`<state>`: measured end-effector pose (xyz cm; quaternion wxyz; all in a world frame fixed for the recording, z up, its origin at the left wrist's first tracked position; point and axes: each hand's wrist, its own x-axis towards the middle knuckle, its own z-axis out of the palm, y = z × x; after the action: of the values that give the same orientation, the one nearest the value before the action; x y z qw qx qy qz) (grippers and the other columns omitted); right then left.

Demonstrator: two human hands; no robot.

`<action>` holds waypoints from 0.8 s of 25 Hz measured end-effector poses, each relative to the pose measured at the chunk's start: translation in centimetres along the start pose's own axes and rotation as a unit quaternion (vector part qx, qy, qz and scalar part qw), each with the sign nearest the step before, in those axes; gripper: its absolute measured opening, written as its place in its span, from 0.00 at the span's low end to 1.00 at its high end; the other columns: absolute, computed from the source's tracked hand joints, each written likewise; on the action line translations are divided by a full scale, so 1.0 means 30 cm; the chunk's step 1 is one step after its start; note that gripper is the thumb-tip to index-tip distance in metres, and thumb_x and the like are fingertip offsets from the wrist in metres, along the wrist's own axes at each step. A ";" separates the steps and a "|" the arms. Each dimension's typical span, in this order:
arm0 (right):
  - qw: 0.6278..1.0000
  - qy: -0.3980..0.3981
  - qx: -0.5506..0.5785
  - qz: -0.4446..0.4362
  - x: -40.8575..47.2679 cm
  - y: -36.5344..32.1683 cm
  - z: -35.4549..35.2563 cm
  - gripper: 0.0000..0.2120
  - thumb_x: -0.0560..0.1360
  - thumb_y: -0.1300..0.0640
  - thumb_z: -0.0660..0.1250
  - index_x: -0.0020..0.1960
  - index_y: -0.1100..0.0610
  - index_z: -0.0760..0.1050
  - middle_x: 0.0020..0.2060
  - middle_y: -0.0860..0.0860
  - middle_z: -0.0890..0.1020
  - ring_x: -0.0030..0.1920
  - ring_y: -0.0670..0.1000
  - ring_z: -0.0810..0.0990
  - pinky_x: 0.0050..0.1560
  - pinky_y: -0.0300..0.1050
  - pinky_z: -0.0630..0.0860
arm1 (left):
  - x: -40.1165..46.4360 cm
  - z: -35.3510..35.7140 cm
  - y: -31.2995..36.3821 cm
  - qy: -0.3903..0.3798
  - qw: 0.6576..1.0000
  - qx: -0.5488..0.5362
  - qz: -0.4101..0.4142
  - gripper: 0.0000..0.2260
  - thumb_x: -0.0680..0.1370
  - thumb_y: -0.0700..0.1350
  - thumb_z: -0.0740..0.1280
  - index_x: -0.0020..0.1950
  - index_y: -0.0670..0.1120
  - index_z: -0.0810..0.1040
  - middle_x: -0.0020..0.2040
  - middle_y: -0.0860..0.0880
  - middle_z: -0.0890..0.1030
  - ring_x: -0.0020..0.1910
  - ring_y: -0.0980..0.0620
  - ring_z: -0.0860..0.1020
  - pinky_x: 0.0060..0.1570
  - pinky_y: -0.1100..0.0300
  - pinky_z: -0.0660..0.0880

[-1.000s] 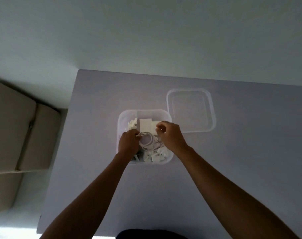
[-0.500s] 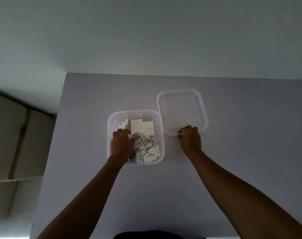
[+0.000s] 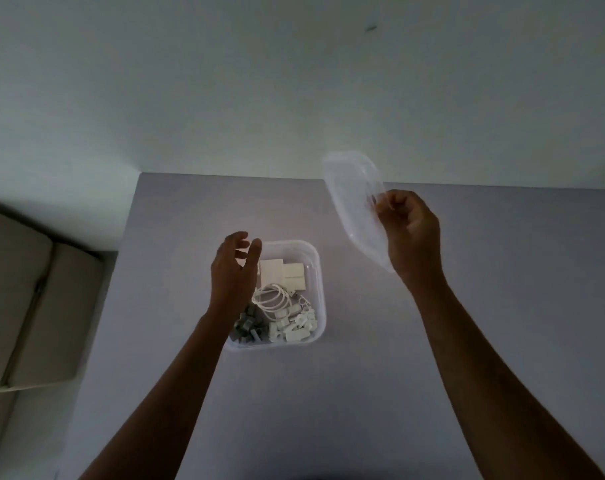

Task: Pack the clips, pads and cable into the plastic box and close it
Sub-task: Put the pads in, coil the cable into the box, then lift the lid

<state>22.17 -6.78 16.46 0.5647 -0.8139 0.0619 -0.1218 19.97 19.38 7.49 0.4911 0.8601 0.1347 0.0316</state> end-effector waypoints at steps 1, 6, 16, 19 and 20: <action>0.997 -0.009 0.076 0.021 -0.004 -0.047 -0.008 0.11 0.80 0.54 0.66 0.53 0.62 0.77 0.47 0.53 0.85 0.48 0.50 0.85 0.49 0.43 0.81 | 0.001 -0.023 0.021 -0.001 1.000 -0.020 -0.004 0.18 0.81 0.55 0.61 0.66 0.48 0.72 0.57 0.51 0.78 0.52 0.55 0.77 0.47 0.67 0.72; 0.916 -0.028 0.341 0.209 -0.038 -0.111 0.052 0.09 0.80 0.58 0.64 0.55 0.63 0.78 0.48 0.58 0.85 0.49 0.63 0.85 0.44 0.51 0.82 | 0.009 -0.127 0.052 -0.026 0.990 -0.138 -0.003 0.20 0.81 0.58 0.58 0.67 0.48 0.71 0.56 0.52 0.80 0.51 0.54 0.81 0.47 0.59 0.79; 0.968 -0.097 -0.159 0.168 -0.233 0.289 0.361 0.17 0.77 0.50 0.67 0.34 0.55 0.68 0.30 0.49 0.74 0.33 0.51 0.73 0.33 0.42 0.70 | -0.062 -0.115 -0.259 -0.011 0.989 0.071 -0.130 0.15 0.77 0.55 0.66 0.50 0.44 0.81 0.40 0.48 0.82 0.39 0.47 0.81 0.38 0.60 0.73; 0.958 -0.085 -0.230 0.146 -0.236 0.330 0.397 0.16 0.79 0.48 0.63 0.41 0.61 0.74 0.39 0.56 0.77 0.41 0.54 0.75 0.39 0.44 0.71 | -0.057 -0.087 -0.324 -0.018 0.985 0.087 -0.145 0.19 0.75 0.60 0.65 0.48 0.44 0.82 0.40 0.46 0.82 0.41 0.45 0.81 0.40 0.57 0.75; 0.952 -0.082 -0.256 0.149 -0.233 0.333 0.406 0.18 0.79 0.47 0.63 0.47 0.63 0.76 0.44 0.58 0.78 0.46 0.56 0.76 0.43 0.46 0.74 | -0.055 -0.081 -0.326 -0.017 0.985 0.089 -0.145 0.18 0.76 0.59 0.65 0.48 0.44 0.82 0.40 0.46 0.83 0.41 0.45 0.81 0.41 0.56 0.76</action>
<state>19.06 2.35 2.19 0.3525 -0.9198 0.1645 0.0510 15.96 25.69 0.53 0.4143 0.8720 0.2522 -0.0668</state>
